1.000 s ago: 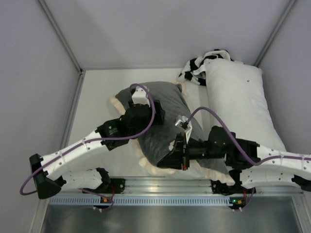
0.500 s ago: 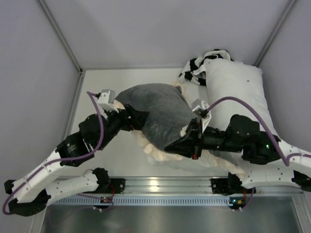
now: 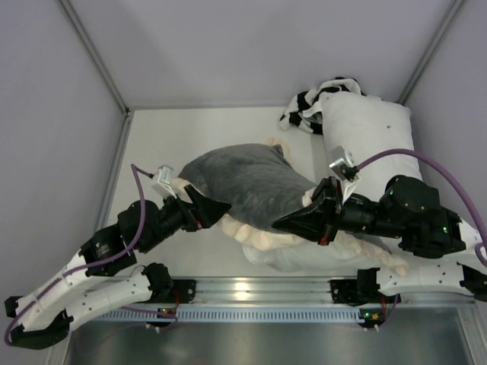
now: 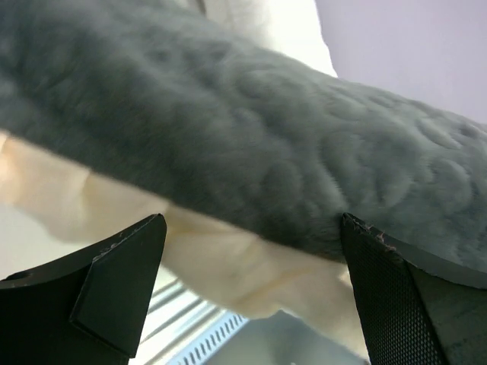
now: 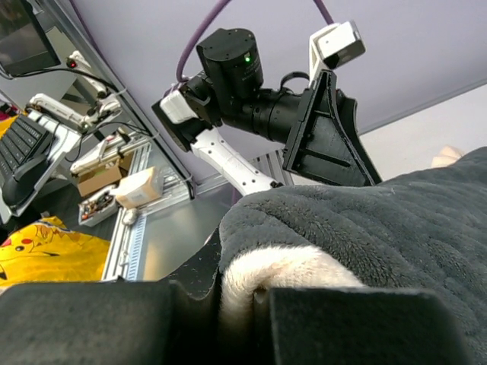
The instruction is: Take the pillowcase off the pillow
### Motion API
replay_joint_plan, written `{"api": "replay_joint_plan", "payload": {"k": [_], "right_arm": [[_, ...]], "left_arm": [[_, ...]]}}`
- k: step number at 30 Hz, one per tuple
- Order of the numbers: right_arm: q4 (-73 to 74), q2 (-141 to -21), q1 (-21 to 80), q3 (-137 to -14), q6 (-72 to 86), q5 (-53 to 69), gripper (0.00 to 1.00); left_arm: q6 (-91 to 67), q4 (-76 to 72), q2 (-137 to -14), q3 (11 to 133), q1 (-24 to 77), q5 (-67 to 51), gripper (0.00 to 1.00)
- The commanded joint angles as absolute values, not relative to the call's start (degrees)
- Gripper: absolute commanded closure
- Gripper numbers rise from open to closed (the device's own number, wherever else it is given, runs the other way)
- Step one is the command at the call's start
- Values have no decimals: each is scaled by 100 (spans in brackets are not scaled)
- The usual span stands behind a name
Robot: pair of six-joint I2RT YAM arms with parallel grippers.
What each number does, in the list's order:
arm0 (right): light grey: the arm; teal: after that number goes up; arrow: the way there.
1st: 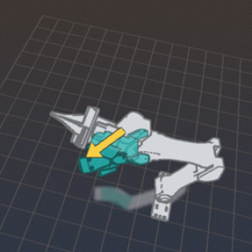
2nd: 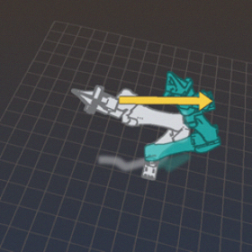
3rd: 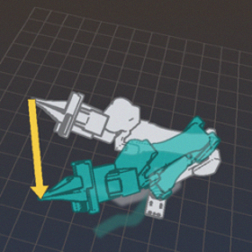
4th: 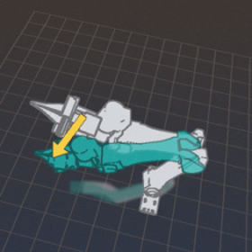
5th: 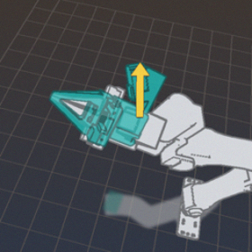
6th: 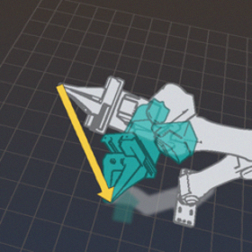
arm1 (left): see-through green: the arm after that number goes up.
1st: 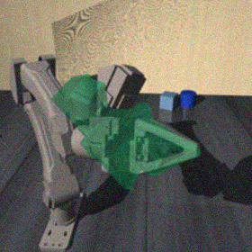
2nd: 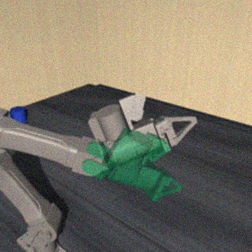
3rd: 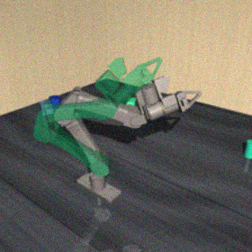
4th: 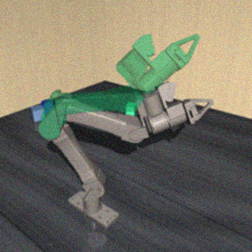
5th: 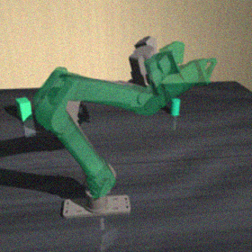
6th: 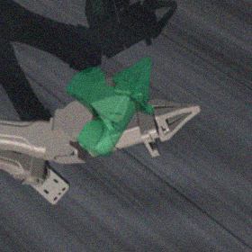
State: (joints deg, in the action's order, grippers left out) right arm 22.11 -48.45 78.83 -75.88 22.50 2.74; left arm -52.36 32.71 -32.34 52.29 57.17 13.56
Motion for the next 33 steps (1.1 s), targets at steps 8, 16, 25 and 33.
{"api": "replay_joint_plan", "payload": {"k": [8, 16, 25, 33], "right_arm": [[1811, -4087, 7849, -7146, 2118, -395, 100], [1819, -4017, 7849, -6900, 2206, -316, 100], [1819, -3955, 7857, -6812, 2285, -150, 100], [1819, -3859, 7857, -6654, 2364, -35, 100]], "left_arm": [[-8067, 4394, -1970, 4659, 5713, 1889, 1], [-8579, 3897, -1959, 4237, 5713, 1863, 1], [-8569, 2286, -2733, 3815, 5713, 1925, 1], [-8043, 2162, -3243, 4253, 5722, 2794, 4]]}}
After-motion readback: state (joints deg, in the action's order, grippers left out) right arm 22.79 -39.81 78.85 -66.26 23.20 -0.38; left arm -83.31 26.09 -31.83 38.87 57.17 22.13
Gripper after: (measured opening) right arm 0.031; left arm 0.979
